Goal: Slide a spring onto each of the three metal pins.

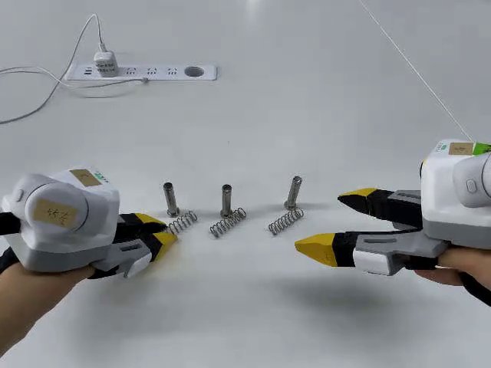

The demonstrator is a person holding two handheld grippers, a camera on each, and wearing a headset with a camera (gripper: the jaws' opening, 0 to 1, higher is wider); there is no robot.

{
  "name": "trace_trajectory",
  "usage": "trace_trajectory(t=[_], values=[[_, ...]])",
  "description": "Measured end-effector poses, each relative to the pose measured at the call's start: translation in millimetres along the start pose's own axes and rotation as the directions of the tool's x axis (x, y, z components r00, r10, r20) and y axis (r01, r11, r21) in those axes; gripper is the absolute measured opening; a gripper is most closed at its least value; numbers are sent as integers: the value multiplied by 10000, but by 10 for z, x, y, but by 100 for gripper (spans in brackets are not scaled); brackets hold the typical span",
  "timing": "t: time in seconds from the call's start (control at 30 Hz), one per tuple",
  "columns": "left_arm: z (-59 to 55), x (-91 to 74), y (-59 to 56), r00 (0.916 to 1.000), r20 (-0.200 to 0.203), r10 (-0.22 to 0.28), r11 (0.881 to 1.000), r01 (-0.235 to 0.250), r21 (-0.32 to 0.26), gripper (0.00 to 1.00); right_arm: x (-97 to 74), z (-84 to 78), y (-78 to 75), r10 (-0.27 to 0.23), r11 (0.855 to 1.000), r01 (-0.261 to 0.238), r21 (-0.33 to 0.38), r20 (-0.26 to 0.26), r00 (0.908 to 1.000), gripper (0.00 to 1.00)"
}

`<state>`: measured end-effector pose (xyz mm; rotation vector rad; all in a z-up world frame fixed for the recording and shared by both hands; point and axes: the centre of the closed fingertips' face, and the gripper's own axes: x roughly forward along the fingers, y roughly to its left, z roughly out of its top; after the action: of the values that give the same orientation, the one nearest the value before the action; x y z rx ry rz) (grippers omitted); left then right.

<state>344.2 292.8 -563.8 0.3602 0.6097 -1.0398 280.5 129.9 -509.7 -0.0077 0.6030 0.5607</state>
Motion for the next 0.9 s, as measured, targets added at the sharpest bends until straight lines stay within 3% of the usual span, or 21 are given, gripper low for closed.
trace_trajectory(t=[0.27, 0.5, 0.9], values=[[-6, -38, -55, 9999, 26, -165, 9997, 164, 202, 10, -5, 22, 19, 11, 10000, -11, -3, 16, 10000, 64], [63, -153, -163, 9993, 348, -162, 9993, 151, 328, 10, -17, 45, 75, 75, 10000, -74, -57, 28, 10000, 63], [278, -332, -367, 9920, 1257, -106, 9990, 50, 450, 10, 36, 170, 261, 515, 9984, -522, 205, 339, 9981, 60]])
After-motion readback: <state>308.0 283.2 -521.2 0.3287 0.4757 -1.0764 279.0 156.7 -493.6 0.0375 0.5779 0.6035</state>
